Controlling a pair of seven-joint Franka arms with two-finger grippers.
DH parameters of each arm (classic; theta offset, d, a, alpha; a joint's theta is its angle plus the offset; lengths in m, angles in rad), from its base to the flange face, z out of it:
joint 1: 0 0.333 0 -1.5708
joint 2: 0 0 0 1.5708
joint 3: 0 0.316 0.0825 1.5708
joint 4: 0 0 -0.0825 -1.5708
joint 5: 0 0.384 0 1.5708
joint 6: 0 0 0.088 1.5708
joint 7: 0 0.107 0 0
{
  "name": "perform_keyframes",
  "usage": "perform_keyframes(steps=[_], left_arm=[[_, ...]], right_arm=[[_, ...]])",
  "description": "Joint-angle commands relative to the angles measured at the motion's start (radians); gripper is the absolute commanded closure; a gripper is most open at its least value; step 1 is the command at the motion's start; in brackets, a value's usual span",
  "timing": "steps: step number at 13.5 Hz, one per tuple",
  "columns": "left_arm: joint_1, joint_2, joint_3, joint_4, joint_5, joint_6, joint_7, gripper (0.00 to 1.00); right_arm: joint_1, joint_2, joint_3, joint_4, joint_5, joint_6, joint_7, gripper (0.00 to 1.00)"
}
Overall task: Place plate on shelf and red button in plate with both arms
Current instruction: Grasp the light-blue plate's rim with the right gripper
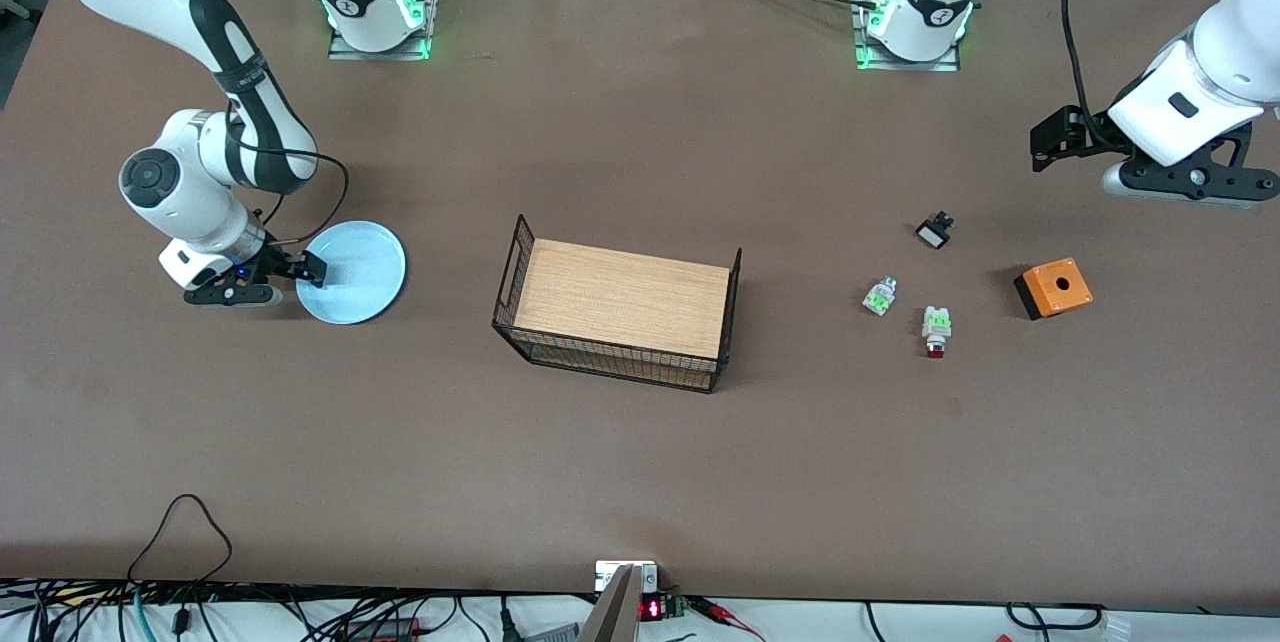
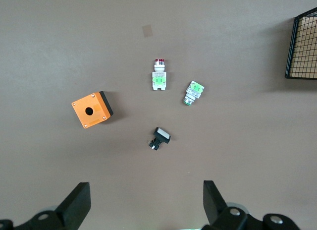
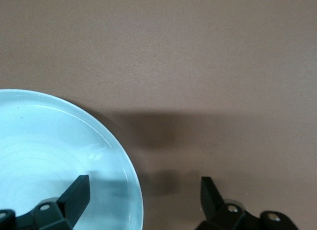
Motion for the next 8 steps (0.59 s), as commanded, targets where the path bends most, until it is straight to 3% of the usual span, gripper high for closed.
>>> perform_keyframes(steps=[1,3,5,8], left_arm=[[-0.005,-0.004,0.001,0.015,0.029,-0.021,0.016,0.00],[-0.004,-0.004,0.001,0.015,0.030,-0.022,0.017,0.00],[-0.004,-0.004,0.001,0.015,0.030,-0.022,0.016,0.00],[-0.004,-0.005,0.001,0.015,0.030,-0.022,0.017,0.00]], right_arm=[[-0.008,-0.007,0.009,-0.022,-0.007,0.034,-0.012,0.35],[-0.006,-0.005,0.009,-0.062,-0.007,0.106,-0.012,0.73],[-0.006,-0.014,0.009,-0.086,-0.006,0.131,-0.011,1.00],[-0.005,-0.051,0.009,-0.085,-0.006,0.088,-0.002,1.00]])
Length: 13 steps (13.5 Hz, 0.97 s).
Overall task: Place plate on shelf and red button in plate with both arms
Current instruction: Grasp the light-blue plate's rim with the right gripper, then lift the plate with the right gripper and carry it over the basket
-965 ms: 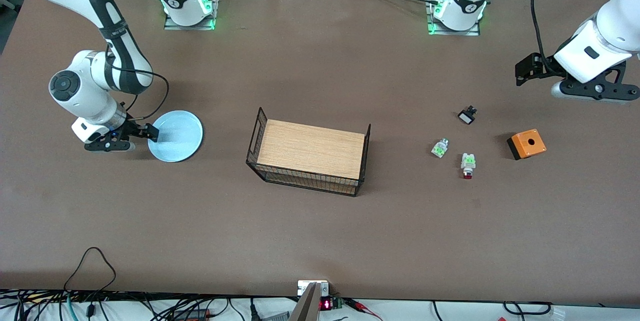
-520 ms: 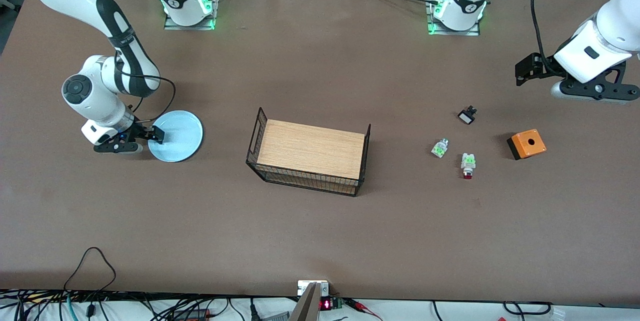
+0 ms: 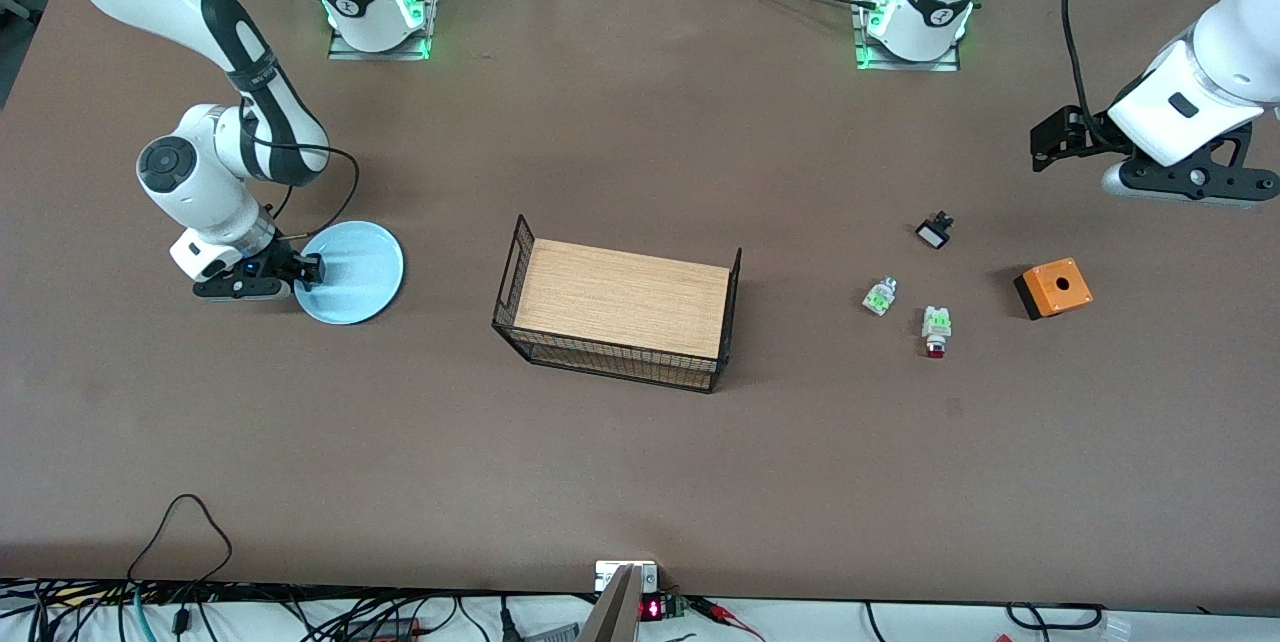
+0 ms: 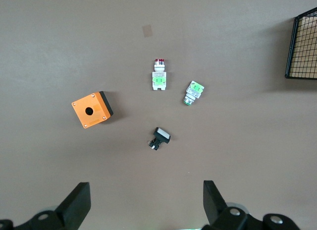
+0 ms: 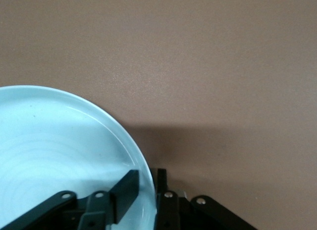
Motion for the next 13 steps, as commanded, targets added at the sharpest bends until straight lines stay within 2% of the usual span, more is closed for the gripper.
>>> perform_keyframes(steps=[1,6,8,11,13], left_arm=[[-0.005,-0.005,0.001,0.015,0.030,-0.022,0.017,0.00],[-0.008,-0.004,-0.001,0.018,0.035,-0.025,0.017,0.00],[-0.017,0.006,-0.001,0.034,0.036,-0.027,0.016,0.00],[-0.015,0.007,-0.001,0.034,0.035,-0.028,0.016,0.00],[-0.015,0.007,0.001,0.034,0.035,-0.028,0.016,0.00]], right_arm=[[-0.005,-0.060,0.006,-0.024,-0.006,-0.081,0.009,1.00],[-0.007,-0.199,0.021,-0.001,-0.001,-0.305,0.032,1.00],[-0.008,-0.285,0.021,0.033,0.008,-0.463,0.031,1.00],[-0.004,-0.358,0.047,0.175,0.013,-0.749,0.124,1.00],[-0.004,-0.359,0.075,0.338,0.057,-0.965,0.205,1.00]])
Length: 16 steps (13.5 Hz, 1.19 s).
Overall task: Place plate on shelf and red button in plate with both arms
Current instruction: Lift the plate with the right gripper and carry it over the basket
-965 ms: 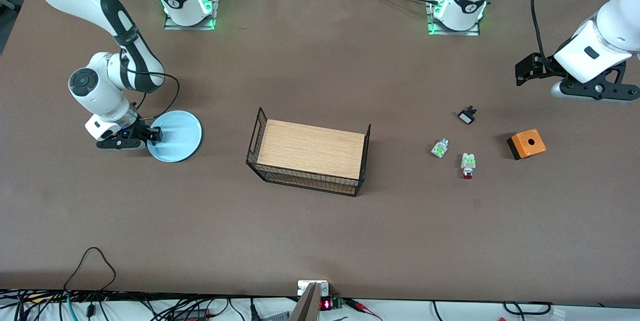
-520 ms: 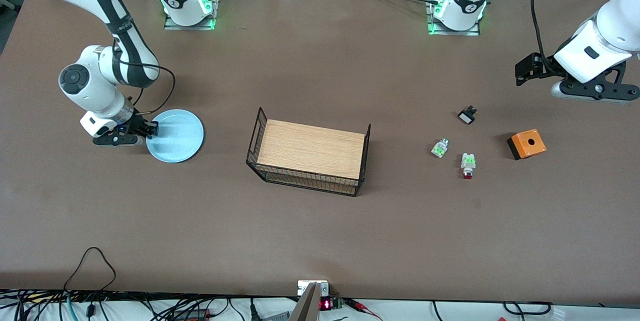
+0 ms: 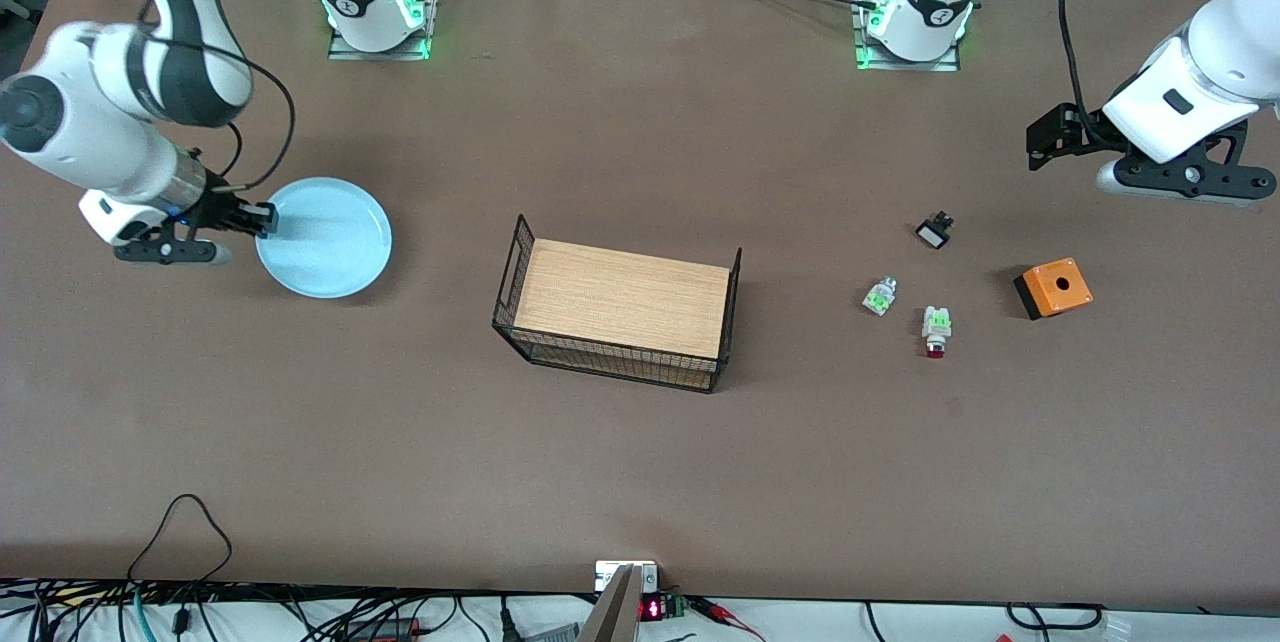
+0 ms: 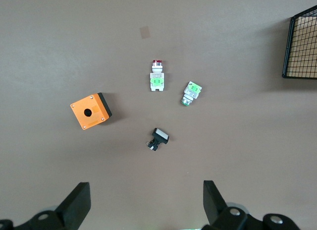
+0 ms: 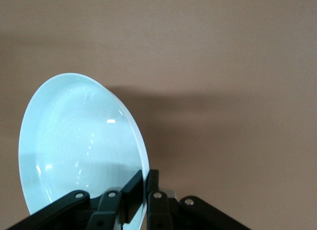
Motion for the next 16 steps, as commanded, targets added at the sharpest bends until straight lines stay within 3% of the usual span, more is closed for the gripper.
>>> perform_keyframes(steps=[1,5,10,16], left_arm=[[-0.004,0.009,0.002,0.028,0.033,-0.026,0.016,0.00],[-0.002,0.007,0.003,0.028,0.035,-0.027,0.017,0.00],[-0.005,0.007,0.002,0.028,0.035,-0.027,0.016,0.00],[-0.007,0.007,0.000,0.029,0.035,-0.027,0.014,0.00]], right_arm=[[-0.004,0.003,0.044,0.204,0.080,-0.253,0.110,1.00],[-0.004,0.003,0.151,0.349,0.112,-0.378,0.340,1.00],[0.001,0.017,0.288,0.421,0.293,-0.384,0.795,1.00],[0.209,0.129,0.302,0.558,0.281,-0.352,1.217,1.00]])
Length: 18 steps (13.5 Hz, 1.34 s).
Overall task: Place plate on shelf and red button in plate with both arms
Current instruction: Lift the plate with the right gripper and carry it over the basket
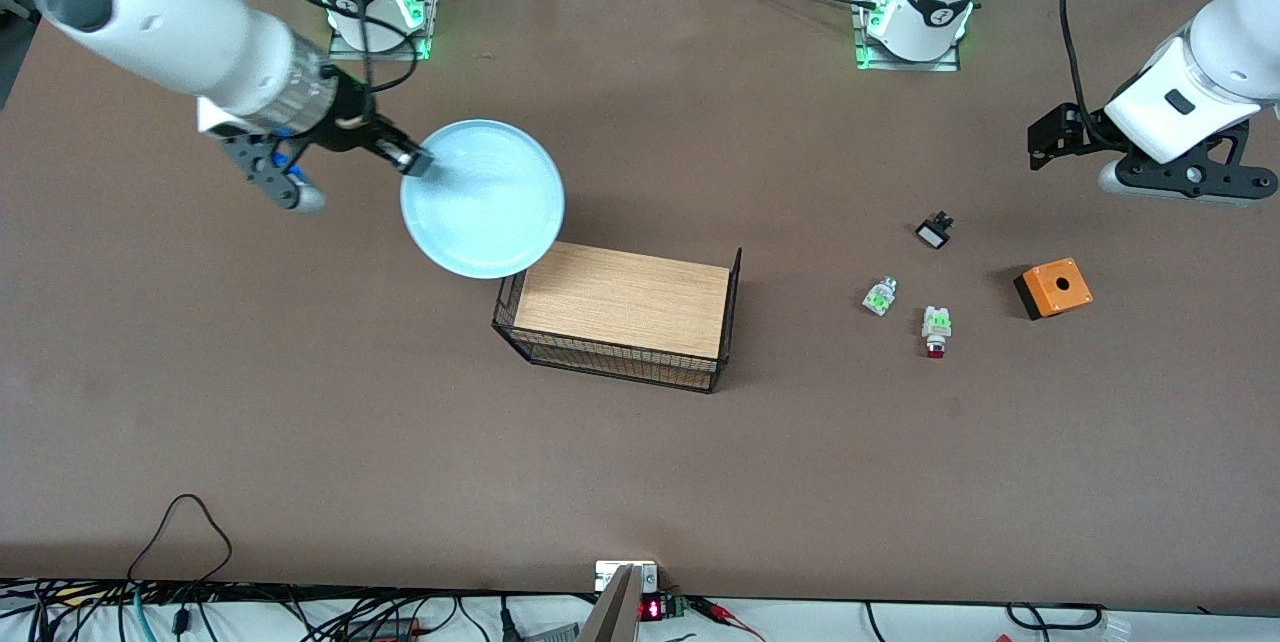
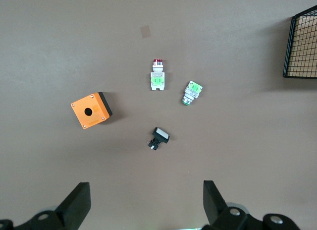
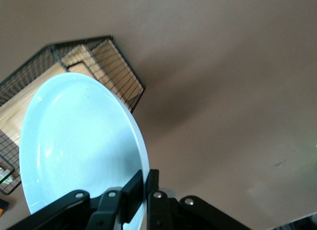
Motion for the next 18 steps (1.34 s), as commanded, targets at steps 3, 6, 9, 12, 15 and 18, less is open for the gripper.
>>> perform_keyframes(steps=[3,6,9,12,15,18], left_arm=[[-0.005,0.007,0.000,0.027,0.034,-0.031,0.014,0.00],[-0.006,0.007,-0.020,0.029,0.034,-0.043,0.004,0.00],[-0.005,0.007,-0.025,0.027,0.034,-0.041,0.004,0.00],[-0.002,0.007,-0.023,0.027,0.034,-0.043,0.005,0.00],[-0.003,0.007,-0.023,0.029,0.034,-0.043,0.005,0.00],[-0.003,0.007,-0.025,0.029,0.034,-0.043,0.005,0.00]], right_arm=[[0.136,0.116,-0.005,0.097,-0.037,0.087,0.239,1.00],[0.194,0.163,-0.005,0.097,-0.092,0.171,0.317,1.00],[0.221,0.202,-0.005,0.097,-0.101,0.230,0.357,1.00],[0.231,0.243,-0.006,0.097,-0.123,0.293,0.354,1.00],[0.222,0.277,-0.017,0.094,-0.132,0.331,0.337,1.00],[0.222,0.297,-0.022,0.097,-0.172,0.366,0.332,1.00]])
